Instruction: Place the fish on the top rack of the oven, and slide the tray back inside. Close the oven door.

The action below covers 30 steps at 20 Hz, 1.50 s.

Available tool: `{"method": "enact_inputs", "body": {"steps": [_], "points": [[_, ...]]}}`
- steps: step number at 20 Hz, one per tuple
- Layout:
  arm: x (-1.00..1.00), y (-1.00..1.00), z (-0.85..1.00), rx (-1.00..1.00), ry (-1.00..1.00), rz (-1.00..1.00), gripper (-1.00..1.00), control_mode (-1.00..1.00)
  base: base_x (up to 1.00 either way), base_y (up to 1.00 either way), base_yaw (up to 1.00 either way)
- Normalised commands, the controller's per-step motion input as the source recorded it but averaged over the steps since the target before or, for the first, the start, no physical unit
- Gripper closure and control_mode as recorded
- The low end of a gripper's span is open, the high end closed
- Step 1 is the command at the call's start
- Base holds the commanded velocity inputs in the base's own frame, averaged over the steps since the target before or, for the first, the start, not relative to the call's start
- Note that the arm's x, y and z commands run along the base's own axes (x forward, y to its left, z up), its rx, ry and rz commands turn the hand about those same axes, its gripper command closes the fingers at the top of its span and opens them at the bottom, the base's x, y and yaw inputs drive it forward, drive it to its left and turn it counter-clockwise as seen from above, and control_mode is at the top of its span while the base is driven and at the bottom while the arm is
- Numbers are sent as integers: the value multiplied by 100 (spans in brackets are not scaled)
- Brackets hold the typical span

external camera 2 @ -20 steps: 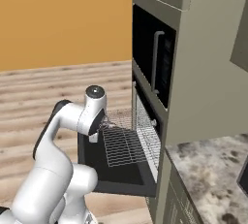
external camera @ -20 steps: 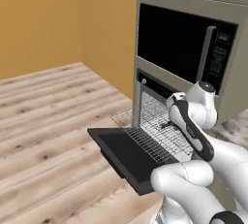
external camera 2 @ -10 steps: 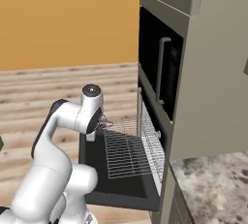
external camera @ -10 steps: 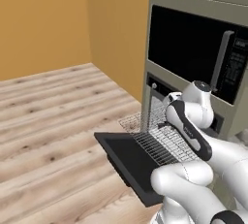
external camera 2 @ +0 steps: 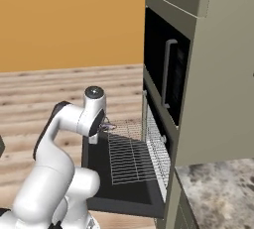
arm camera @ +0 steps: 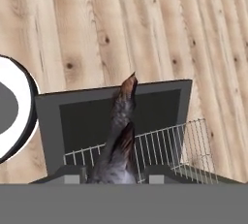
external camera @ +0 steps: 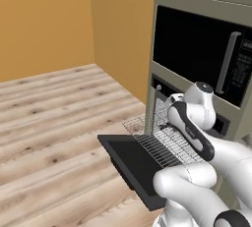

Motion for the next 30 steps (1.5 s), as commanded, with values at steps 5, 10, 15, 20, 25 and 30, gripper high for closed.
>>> {"method": "enact_inputs", "body": {"steps": [5,10,15,20,25,30], "points": [[38,0,-32,0,3,0,100,-100,0,0,0],[54,0,-43,-2,5,-11,100,-100,0,0,0],[68,0,-26,0,12,-20,100,-100,0,0,0],[76,-6,-18,0,12,-14,100,-100,0,0,0],[61,-22,-27,0,8,-1,100,-100,0,0,0],[42,-14,-61,0,0,0,100,-100,0,0,0]]}}
